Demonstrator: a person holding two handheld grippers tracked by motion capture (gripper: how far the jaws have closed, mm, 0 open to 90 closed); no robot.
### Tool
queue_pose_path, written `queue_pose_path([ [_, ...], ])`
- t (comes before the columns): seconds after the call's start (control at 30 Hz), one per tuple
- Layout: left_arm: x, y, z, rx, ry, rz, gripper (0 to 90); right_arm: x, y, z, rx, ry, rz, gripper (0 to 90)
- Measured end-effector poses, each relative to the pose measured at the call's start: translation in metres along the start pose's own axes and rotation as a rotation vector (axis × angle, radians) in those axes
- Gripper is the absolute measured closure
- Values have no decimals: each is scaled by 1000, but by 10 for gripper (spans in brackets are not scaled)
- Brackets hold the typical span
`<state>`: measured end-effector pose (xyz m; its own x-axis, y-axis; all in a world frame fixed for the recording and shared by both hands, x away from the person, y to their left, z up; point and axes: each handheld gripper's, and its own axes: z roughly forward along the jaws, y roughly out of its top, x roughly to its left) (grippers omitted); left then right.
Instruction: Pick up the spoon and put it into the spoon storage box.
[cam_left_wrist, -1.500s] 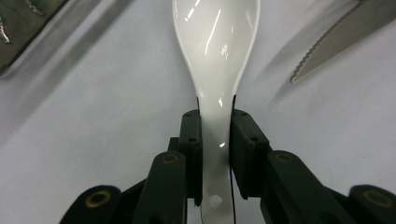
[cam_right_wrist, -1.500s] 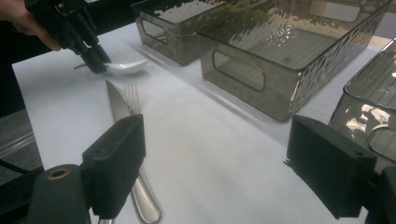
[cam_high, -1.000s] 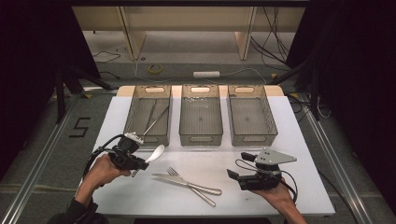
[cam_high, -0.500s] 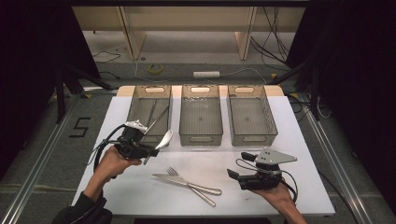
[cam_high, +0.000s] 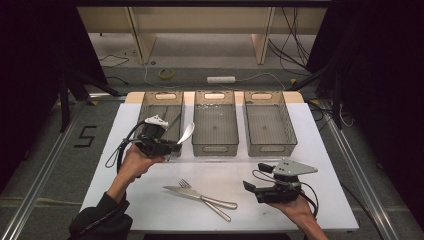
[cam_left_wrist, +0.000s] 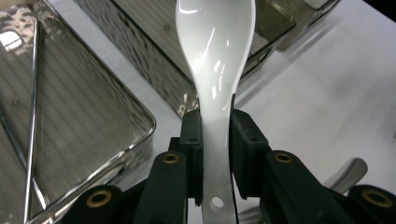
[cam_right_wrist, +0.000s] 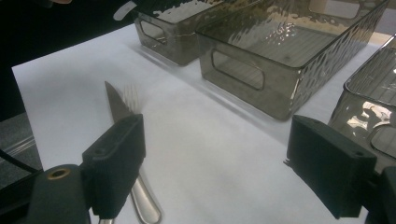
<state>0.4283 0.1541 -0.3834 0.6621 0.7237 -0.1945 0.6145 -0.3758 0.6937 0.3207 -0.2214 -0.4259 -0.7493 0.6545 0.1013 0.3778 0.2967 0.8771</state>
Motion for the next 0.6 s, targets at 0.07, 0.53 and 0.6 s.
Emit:
queue_pose_path([
  [0.07, 0, 5, 4, -14, 4, -4, 759, 0, 0, 0, 6, 0, 0, 203],
  [0.53, 3, 32, 22, -55, 16, -10, 759, 0, 0, 1, 6, 0, -1, 203],
  [0.6, 2, 37, 26, -53, 10, -7, 759, 0, 0, 0, 4, 0, -3, 204],
])
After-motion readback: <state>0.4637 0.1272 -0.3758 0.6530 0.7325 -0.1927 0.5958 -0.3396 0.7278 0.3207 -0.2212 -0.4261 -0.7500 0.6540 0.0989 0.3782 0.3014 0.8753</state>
